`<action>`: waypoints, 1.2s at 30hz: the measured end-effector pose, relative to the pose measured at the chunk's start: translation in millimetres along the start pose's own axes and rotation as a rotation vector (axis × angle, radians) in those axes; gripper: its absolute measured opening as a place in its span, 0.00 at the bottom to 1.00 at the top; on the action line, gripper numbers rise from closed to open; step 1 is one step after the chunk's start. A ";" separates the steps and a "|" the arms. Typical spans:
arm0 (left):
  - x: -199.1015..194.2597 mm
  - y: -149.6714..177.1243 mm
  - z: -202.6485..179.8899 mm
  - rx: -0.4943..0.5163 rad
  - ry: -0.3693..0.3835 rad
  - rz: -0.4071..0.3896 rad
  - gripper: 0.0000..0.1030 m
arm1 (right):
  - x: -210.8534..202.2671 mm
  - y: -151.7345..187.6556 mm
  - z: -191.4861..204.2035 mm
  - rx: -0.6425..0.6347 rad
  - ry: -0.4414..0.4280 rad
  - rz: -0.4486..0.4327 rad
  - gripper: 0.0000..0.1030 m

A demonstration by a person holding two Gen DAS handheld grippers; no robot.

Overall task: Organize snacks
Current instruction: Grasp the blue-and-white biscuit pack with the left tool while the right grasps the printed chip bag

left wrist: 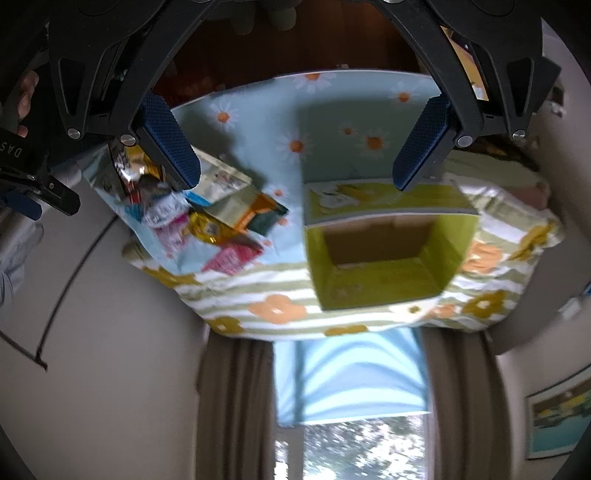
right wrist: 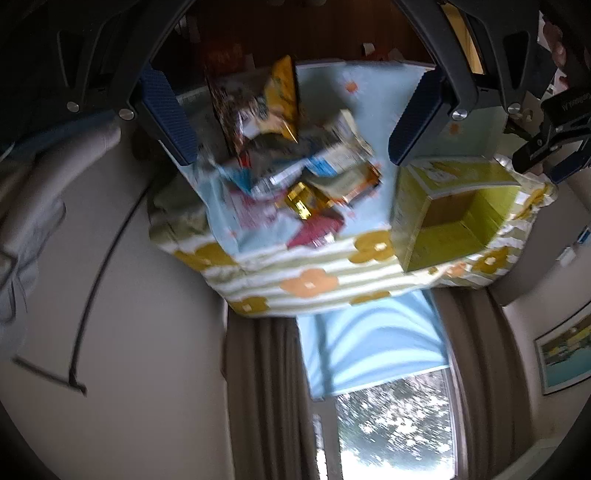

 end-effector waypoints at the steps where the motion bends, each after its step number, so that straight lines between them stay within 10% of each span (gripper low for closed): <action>1: 9.9 2.5 -4.9 0.009 0.015 0.014 1.00 | 5.6 5.4 -7.5 0.012 0.012 0.014 1.00; 25: 215.8 6.3 -148.8 0.381 0.242 0.351 0.97 | 167.0 82.8 -81.9 0.097 -0.132 0.455 1.00; 36: 261.6 25.2 -164.8 0.455 0.285 0.463 0.86 | 188.1 83.7 -83.4 0.120 -0.217 0.504 1.00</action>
Point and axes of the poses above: each gripper's, at about its wrist camera, not at the fingertips, and x roughly the way its jaws point, z to its left, y to its underside, the point moved 6 cm from there along x, roughly the way its jaws point, and after that the axes turned 9 degrees about x, right-handed, at the moved point
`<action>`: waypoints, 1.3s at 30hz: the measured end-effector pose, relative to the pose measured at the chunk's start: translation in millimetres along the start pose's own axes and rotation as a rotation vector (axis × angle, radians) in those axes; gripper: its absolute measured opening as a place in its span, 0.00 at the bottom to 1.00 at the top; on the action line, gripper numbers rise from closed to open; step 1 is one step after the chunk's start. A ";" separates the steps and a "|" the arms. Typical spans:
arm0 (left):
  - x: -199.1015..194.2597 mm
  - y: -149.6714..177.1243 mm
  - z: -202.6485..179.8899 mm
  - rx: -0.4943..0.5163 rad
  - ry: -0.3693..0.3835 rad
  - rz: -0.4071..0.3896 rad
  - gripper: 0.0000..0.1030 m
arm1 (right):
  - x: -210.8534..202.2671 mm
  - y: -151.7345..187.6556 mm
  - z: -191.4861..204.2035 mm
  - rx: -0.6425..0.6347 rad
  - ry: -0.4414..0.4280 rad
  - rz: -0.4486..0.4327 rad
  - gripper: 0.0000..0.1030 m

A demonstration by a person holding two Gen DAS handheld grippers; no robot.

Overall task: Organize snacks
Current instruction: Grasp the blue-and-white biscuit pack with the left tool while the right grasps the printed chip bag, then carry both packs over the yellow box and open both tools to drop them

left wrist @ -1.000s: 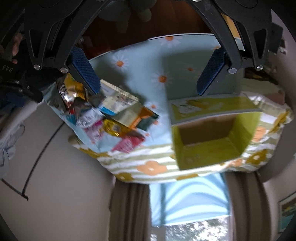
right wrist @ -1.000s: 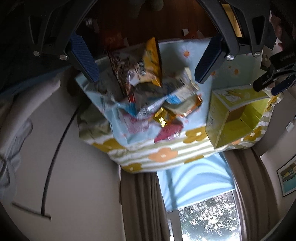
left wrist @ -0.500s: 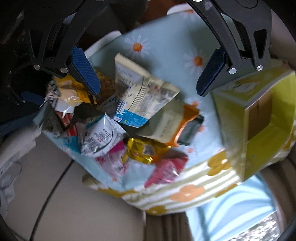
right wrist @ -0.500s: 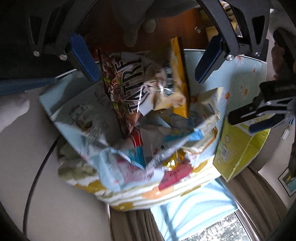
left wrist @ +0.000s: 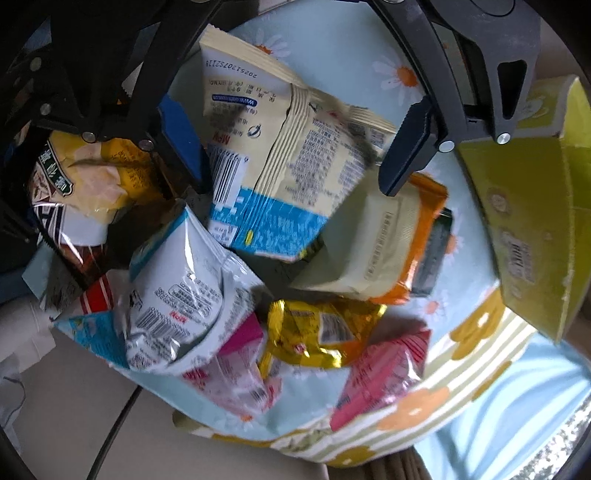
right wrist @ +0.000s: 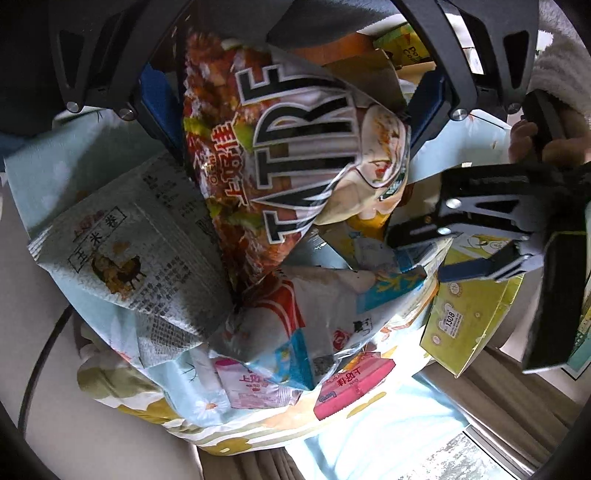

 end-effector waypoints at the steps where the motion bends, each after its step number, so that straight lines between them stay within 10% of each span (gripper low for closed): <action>1: 2.8 0.1 0.2 -0.001 0.007 0.003 0.86 | -0.6 0.1 0.9 -0.003 -0.004 -0.001 0.99; 15: -7.5 1.1 -8.8 0.003 0.077 -0.021 0.54 | -5.0 -0.1 -2.5 0.008 -0.047 0.004 0.75; 39: -86.0 44.4 5.8 -0.133 0.045 -0.144 0.50 | -55.9 22.2 29.1 -0.058 -0.070 -0.056 0.74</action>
Point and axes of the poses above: each gripper's, at about its wrist camera, not at the fingertips, and x roughly the way its jaws point, z to its left, y to its underside, the point moved 6 cm from there along x, roughly the way its jaws point, and after that the axes turned 9 degrees about x, right-handed, at the moved point
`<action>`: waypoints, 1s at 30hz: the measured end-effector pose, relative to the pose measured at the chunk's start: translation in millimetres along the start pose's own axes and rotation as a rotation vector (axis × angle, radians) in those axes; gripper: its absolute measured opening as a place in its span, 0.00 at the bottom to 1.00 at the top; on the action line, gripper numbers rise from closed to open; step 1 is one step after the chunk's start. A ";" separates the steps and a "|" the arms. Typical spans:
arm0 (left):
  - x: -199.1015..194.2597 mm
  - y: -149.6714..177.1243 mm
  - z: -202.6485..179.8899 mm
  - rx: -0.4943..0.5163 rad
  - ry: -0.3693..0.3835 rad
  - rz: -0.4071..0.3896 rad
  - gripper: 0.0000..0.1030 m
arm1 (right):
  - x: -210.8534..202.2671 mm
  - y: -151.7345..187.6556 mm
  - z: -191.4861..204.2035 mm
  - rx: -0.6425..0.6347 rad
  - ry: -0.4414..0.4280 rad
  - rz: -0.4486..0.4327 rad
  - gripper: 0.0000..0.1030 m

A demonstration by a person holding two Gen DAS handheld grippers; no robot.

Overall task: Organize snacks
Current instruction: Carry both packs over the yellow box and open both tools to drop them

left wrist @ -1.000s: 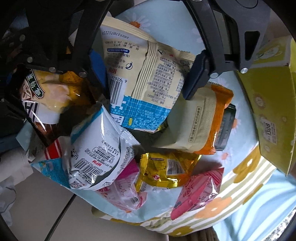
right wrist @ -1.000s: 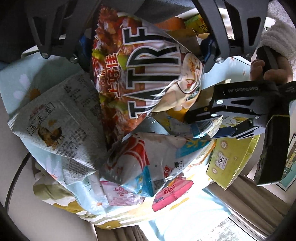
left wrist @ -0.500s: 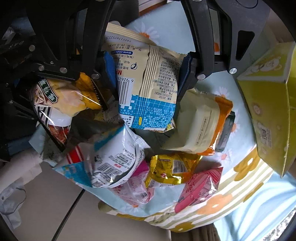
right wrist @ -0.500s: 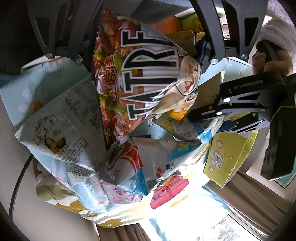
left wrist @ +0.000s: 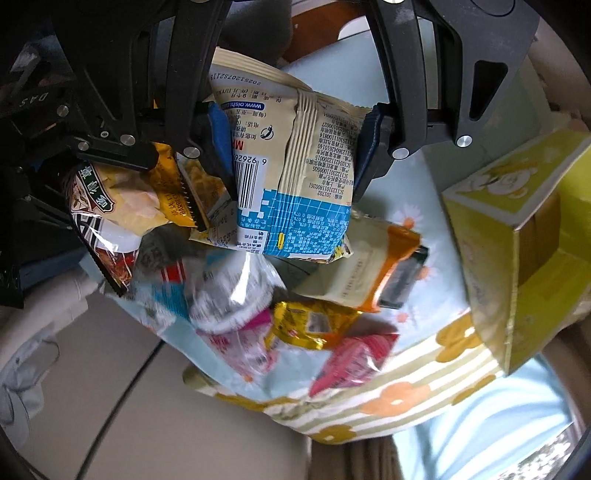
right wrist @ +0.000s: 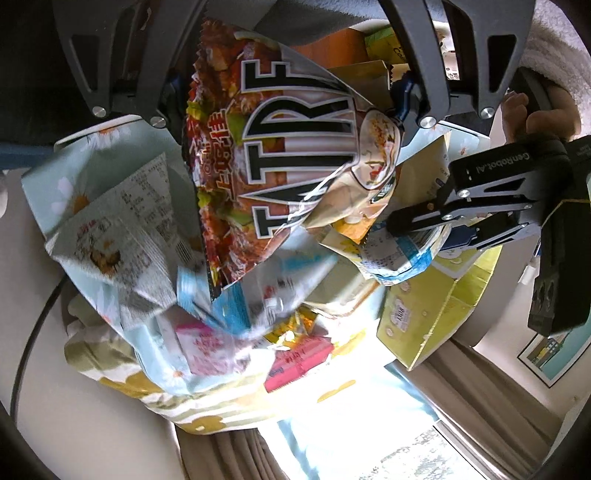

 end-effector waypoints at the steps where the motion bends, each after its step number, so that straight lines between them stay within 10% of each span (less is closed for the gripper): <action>1: -4.4 0.3 2.9 -0.015 -0.003 -0.009 0.50 | -4.0 -1.8 2.0 -0.005 -0.006 -0.006 0.74; 17: -105.4 -7.0 110.9 -0.327 -0.183 -0.203 0.50 | -22.1 -86.9 75.6 -0.180 -0.101 -0.046 0.74; 30: -144.7 3.6 275.5 -0.395 -0.249 -0.265 0.50 | 31.3 -157.7 226.3 -0.283 -0.117 -0.076 0.74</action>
Point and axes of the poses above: each gripper's, at about its wrist camera, not at the fingertips, and x roughly the way its jaws point, z to its left, y to its underside, the point moved 6 cm from there along x, roughly the way its jaws point, and after that the axes turned 9 degrees about x, right-handed, at the moved point
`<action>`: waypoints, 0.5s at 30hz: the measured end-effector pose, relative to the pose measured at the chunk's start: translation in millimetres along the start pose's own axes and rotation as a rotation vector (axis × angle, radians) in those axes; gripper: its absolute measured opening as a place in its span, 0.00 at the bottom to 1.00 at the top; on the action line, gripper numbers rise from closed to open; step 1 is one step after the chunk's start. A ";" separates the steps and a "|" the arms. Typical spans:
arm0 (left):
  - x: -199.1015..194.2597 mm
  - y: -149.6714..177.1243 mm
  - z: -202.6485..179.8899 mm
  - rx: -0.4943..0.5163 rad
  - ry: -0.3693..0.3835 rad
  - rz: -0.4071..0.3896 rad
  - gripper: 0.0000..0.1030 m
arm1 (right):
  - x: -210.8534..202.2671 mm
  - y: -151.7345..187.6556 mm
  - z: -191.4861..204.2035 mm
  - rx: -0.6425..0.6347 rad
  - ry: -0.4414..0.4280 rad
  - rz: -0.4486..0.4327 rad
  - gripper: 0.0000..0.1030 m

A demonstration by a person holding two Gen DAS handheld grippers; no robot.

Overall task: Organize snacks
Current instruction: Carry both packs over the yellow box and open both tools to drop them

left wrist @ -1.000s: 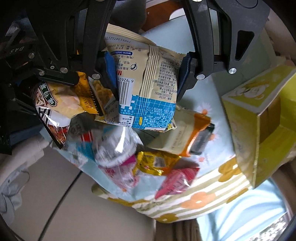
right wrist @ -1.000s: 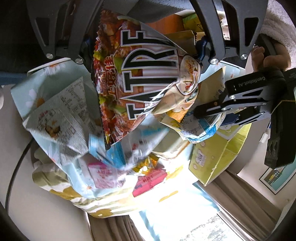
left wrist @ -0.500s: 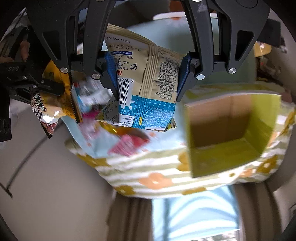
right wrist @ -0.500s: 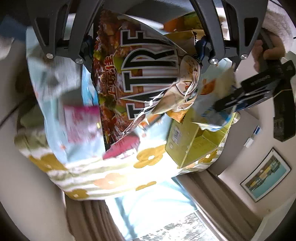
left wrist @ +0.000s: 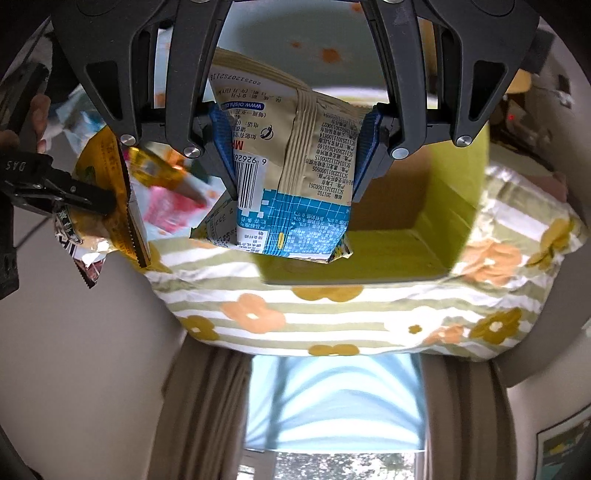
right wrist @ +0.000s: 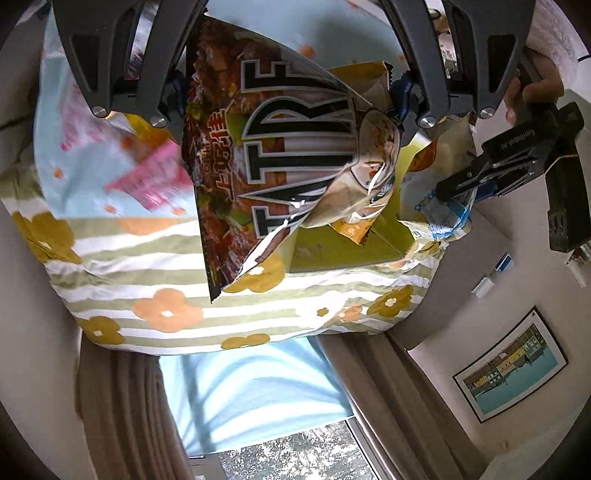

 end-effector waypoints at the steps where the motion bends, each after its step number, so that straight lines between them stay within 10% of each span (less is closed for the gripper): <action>1: 6.6 -2.9 13.3 0.003 -0.011 0.008 0.50 | 12.4 -5.0 9.4 -0.001 0.003 0.011 0.74; 15: 128.6 -10.8 121.4 0.073 -0.033 0.177 0.50 | 150.4 -21.9 65.9 0.015 0.146 0.121 0.74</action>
Point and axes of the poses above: each gripper's, at about its wrist camera, not at the fingertips, and x roughly the way its jaws point, z to its left, y to its underside, the point moved 6 cm from there along x, roughly the way its jaws point, and after that the axes turned 9 degrees about x, right-handed, at the moved point
